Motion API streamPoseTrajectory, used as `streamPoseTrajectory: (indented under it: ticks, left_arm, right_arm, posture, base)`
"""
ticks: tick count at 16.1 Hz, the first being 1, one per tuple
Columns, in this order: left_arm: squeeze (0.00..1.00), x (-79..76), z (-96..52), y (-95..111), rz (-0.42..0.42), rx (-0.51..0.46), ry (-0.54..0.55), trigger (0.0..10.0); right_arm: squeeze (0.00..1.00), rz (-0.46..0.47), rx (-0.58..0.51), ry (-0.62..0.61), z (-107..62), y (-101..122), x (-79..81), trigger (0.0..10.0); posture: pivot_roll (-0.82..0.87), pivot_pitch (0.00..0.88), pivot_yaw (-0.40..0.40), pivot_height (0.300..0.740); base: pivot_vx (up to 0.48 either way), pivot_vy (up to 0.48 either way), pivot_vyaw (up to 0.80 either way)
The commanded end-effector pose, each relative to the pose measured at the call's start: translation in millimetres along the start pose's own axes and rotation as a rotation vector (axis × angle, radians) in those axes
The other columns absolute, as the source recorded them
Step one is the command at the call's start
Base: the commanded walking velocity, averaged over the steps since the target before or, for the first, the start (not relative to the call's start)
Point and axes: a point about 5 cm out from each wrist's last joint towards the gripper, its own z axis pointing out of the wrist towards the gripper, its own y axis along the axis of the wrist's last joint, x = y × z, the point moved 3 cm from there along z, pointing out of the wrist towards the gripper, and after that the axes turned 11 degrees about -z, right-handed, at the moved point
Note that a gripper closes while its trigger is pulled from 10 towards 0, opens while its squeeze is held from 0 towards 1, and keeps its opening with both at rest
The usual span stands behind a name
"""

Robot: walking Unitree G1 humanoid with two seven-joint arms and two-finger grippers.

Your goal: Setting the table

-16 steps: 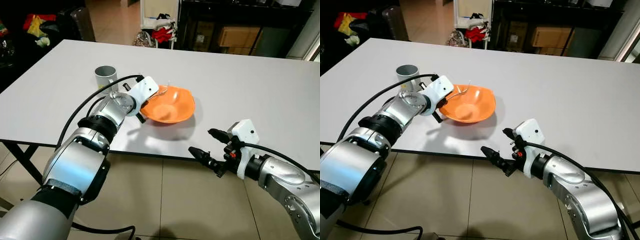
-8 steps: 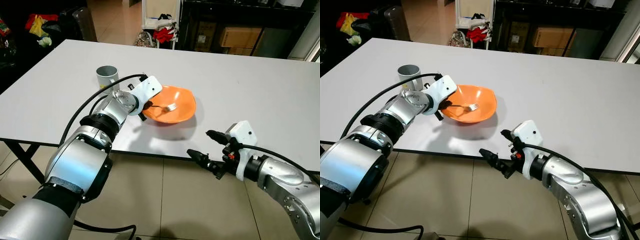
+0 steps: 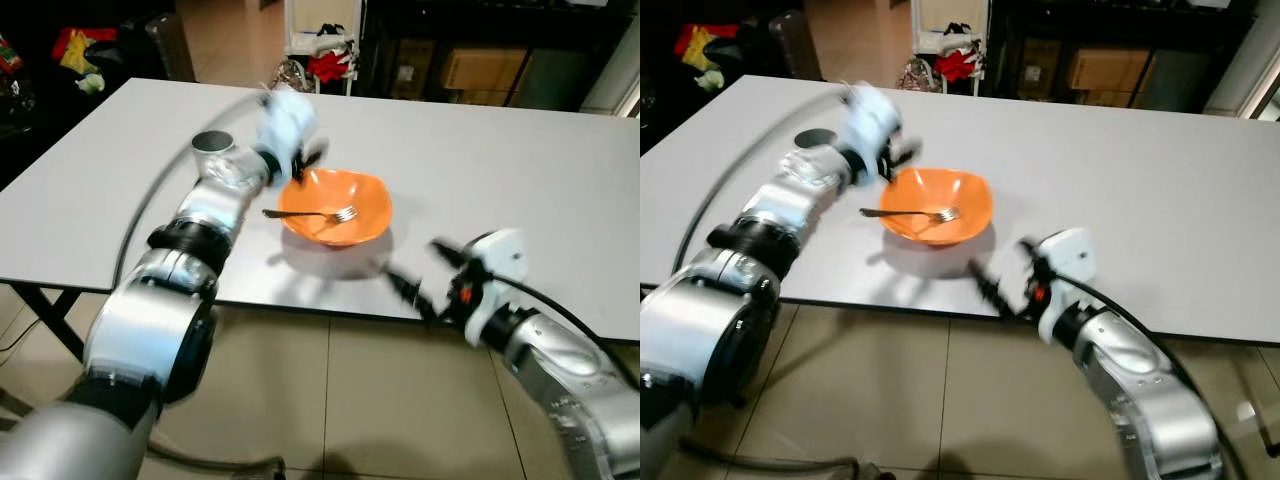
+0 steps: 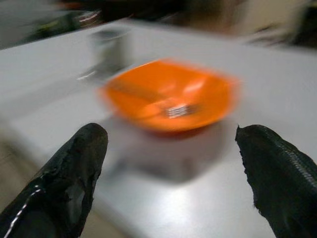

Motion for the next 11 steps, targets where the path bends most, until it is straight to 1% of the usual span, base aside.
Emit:
streamPoseTrajectory:
  ticks: [1,2,3,4,5,6,7,8,9,10,11]
  left_arm:
    - [1.00,3.1,-6.3,0,-0.052,-0.041,0.013,10.0]
    - [1.00,1.2,-13.0,1,-0.066,-0.080,0.014,10.0]
    - [1.00,-7.8,-31.2,-4,-0.074,-0.151,0.016,10.0]
    - [1.00,-12.9,-40.2,-8,-0.077,-0.167,0.009,10.0]
    - [1.00,-18.9,-54.6,-14,-0.095,-0.180,0.007,10.0]
    - [1.00,-19.9,-64.4,-18,-0.117,-0.182,0.020,10.0]
    - [1.00,-18.0,-82.7,-28,-0.194,-0.154,0.068,10.0]
    - [1.00,-17.2,-90.1,-33,-0.211,-0.131,0.086,10.0]
    - [1.00,-15.6,-96.5,-37,-0.193,-0.115,0.112,10.0]
    - [1.00,-14.6,-103.0,-42,-0.215,-0.073,0.129,10.0]
    - [1.00,-15.3,-108.7,-43,-0.230,-0.052,0.136,10.0]
  right_arm:
    - [0.00,-0.058,-0.020,-0.125,-3.1,5,-14.9,10.0]
    - [0.00,-0.084,-0.025,-0.197,-2.9,6,-20.4,10.0]
    - [0.00,-0.101,-0.027,-0.261,-1.2,7,-25.0,10.0]
    - [0.00,-0.101,-0.028,-0.267,-0.3,7,-25.2,10.0]
    - [0.00,-0.107,-0.032,-0.271,1.0,7,-24.0,10.0]
    - [0.00,-0.093,-0.036,-0.272,1.4,7,-22.7,10.0]
    - [0.00,-0.069,-0.042,-0.281,0.8,6,-22.0,10.0]
    - [0.00,-0.064,-0.043,-0.285,0.5,5,-21.8,10.0]
    - [0.00,-0.067,-0.043,-0.284,0.7,4,-21.3,10.0]
    - [0.00,-0.062,-0.043,-0.276,1.3,4,-19.9,10.0]
    - [0.00,-0.060,-0.046,-0.269,2.0,4,-18.5,10.0]
  posture:
    - [0.01,0.000,0.027,0.740]
    - [0.01,0.000,0.023,0.740]
    - [0.02,0.000,0.017,0.740]
    - [0.02,0.000,0.015,0.740]
    - [0.02,0.000,0.014,0.740]
    - [0.02,0.000,0.015,0.740]
    - [0.02,0.000,0.006,0.740]
    - [0.02,0.000,0.005,0.740]
    - [0.02,0.000,0.005,0.740]
    - [0.02,0.000,0.008,0.740]
    - [0.02,0.000,0.008,0.740]
  base:
    - [0.000,0.000,0.00]
    - [0.000,0.000,0.00]
    - [0.000,0.000,0.80]
    - [0.000,0.000,0.80]
    - [0.000,0.000,0.80]
    - [0.000,0.000,0.80]
    - [0.000,0.000,0.80]
    - [0.000,0.000,0.80]
    - [0.000,0.000,0.80]
    - [0.000,0.000,0.80]
    - [0.000,0.000,0.80]
